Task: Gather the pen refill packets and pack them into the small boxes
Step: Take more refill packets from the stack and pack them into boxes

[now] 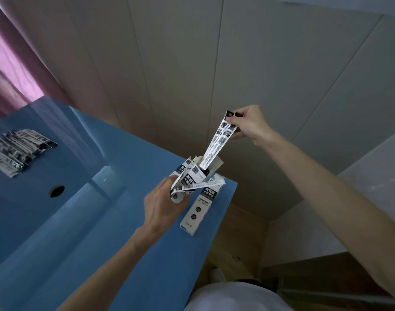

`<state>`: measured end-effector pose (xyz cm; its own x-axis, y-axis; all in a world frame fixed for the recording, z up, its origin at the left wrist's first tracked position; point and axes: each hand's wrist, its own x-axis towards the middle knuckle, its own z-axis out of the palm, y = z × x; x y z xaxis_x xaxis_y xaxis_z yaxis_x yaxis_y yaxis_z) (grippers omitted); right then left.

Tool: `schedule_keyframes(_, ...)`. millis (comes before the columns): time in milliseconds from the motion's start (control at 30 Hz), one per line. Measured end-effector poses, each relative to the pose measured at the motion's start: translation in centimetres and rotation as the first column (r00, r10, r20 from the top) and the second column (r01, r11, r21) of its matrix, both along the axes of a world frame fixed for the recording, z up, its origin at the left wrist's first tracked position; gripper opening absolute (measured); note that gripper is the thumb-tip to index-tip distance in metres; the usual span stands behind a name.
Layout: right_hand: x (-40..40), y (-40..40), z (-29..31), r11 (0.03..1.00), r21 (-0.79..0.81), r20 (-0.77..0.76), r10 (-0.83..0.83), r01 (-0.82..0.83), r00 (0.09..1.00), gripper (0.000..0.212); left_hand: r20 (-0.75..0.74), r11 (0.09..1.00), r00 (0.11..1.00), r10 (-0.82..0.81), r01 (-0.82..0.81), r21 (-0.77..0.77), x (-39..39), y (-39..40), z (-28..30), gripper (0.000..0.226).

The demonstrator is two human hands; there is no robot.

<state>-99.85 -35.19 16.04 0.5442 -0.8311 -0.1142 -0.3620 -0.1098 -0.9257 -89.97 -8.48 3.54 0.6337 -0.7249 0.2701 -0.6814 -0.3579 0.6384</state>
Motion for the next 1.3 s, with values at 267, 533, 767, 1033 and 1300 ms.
schedule_keyframes(267,-0.3,3.0,-1.8,0.941,-0.337,0.114,0.028,0.013,0.993,0.014,-0.046,1.0,0.999,0.003,-0.005,-0.03,0.4,0.2,0.2,0.027)
schedule_keyframes(533,-1.6,2.4,-1.8,0.946,-0.323,0.177,0.049,0.011,0.983,0.018,-0.072,0.998,0.997,-0.036,0.031,-0.06,1.0,1.0,0.4,0.035)
schedule_keyframes(767,-2.4,2.5,-1.3,0.926,-0.375,0.147,0.095,-0.033,0.985,0.021,-0.077,0.994,0.996,-0.045,0.037,-0.098,0.6,1.0,0.0,0.036)
schedule_keyframes(1033,-1.8,6.5,-3.2,0.789,-0.502,-0.179,0.307,-0.355,0.935,0.036,-0.1,0.995,0.995,0.021,-0.031,-0.097,0.4,-0.2,1.1,0.035)
schedule_keyframes(1300,-1.8,6.8,-7.5,0.874,-0.309,-0.142,0.348,-0.376,0.927,0.037,-0.055,0.995,0.993,0.103,-0.104,-0.007,0.8,0.0,1.9,0.029)
